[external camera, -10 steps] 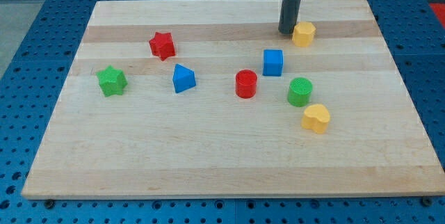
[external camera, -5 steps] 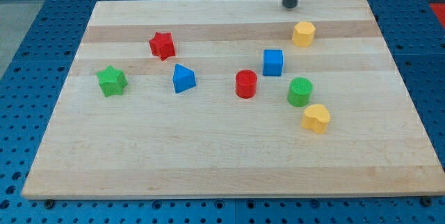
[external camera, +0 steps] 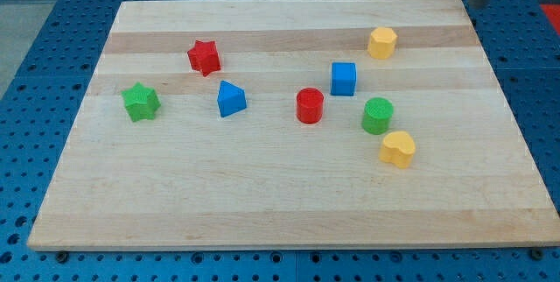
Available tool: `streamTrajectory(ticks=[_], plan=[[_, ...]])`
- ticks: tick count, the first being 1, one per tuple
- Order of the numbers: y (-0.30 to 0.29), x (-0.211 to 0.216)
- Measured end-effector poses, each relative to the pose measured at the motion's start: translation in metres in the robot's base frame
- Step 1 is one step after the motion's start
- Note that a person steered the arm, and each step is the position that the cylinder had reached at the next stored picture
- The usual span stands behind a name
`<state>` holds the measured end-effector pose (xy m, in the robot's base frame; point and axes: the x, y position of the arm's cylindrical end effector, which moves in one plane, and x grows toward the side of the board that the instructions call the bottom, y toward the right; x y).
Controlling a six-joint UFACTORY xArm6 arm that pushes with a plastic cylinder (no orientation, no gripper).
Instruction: Push the yellow hexagon to the right side slightly
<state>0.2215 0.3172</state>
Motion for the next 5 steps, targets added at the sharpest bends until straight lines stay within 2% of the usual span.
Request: streamTrajectory(ticks=[1,3,4,5], plan=[[0.000,0.013],[0.000,0.073],[-0.014,0.091],[-0.053,0.096]])
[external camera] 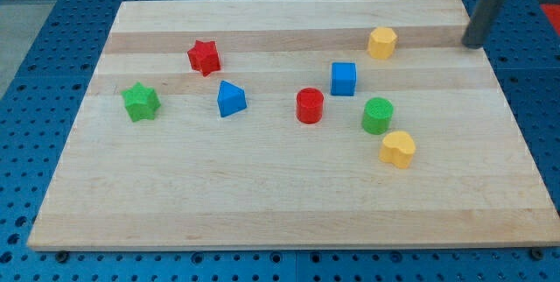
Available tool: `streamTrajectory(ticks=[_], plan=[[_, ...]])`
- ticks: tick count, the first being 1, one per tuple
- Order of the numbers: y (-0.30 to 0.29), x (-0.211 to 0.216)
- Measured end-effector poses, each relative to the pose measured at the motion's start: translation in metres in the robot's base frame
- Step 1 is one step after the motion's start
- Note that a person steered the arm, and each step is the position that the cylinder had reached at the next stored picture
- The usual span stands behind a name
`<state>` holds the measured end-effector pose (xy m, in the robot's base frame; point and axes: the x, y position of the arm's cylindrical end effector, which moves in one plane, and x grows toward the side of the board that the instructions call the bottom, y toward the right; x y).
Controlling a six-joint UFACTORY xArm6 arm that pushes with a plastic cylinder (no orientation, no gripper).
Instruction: Push the yellow hexagon to the right side slightly
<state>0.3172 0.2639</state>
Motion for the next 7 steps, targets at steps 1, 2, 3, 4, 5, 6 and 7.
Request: streamTrajectory(ticks=[1,2,3,4,5,6,7], plan=[[-0.041,0.005],[-0.053,0.028],[-0.053,0.055],[-0.053,0.068],[-0.056,0.068],[-0.064,0.068],[-0.068,0.071]])
